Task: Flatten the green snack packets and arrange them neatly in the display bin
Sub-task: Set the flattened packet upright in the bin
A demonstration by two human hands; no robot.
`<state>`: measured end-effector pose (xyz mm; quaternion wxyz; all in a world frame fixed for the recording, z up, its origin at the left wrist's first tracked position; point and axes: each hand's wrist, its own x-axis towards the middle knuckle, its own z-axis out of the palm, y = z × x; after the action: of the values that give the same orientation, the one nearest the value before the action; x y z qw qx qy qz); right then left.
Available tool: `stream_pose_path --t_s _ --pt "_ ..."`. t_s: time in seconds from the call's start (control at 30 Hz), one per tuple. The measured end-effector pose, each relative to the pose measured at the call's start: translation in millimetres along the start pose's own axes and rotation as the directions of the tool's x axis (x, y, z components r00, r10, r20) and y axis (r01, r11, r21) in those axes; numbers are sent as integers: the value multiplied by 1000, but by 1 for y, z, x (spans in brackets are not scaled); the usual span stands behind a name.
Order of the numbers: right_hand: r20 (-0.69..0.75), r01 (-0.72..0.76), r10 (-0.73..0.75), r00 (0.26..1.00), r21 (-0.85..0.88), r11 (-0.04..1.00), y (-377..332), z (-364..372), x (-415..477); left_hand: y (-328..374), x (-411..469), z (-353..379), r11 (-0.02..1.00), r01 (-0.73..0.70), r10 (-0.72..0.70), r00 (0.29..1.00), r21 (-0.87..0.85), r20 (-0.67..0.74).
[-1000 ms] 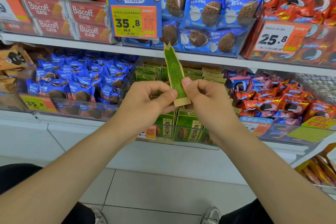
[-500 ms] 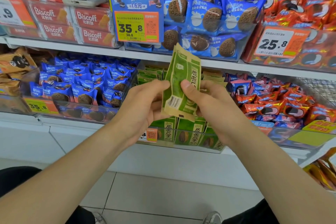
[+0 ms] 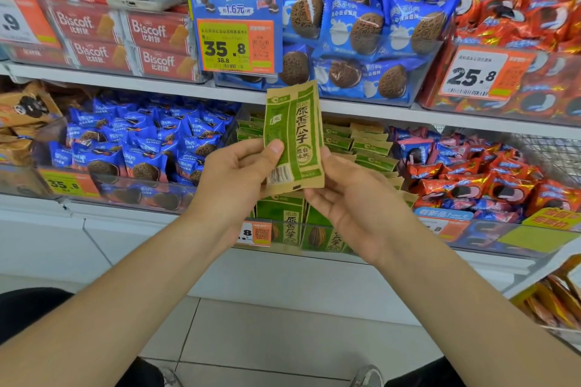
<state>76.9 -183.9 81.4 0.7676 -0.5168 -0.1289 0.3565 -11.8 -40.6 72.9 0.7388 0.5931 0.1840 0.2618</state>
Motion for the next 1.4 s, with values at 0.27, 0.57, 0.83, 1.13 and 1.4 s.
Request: stream_pose_path --t_s 0.27,0.57,0.83,1.13,1.4 --pt "-43 415 -499 866 -496 763 0 5 -4 -1 -11 4 948 -94 35 980 305 193" --pt "-67 283 -308 949 -248 926 -2 4 -4 8 -3 -9 988 8 -74 901 155 427" --pt "219 178 -47 975 -630 756 -20 -8 -5 10 -1 -10 980 -1 -13 998 201 69" --pt "249 367 -271 930 -682 633 -6 0 2 0 -9 2 850 -285 202 953 443 225" --pt "185 378 -339 923 -606 700 -3 7 12 -2 -5 -1 896 -224 140 962 383 235"
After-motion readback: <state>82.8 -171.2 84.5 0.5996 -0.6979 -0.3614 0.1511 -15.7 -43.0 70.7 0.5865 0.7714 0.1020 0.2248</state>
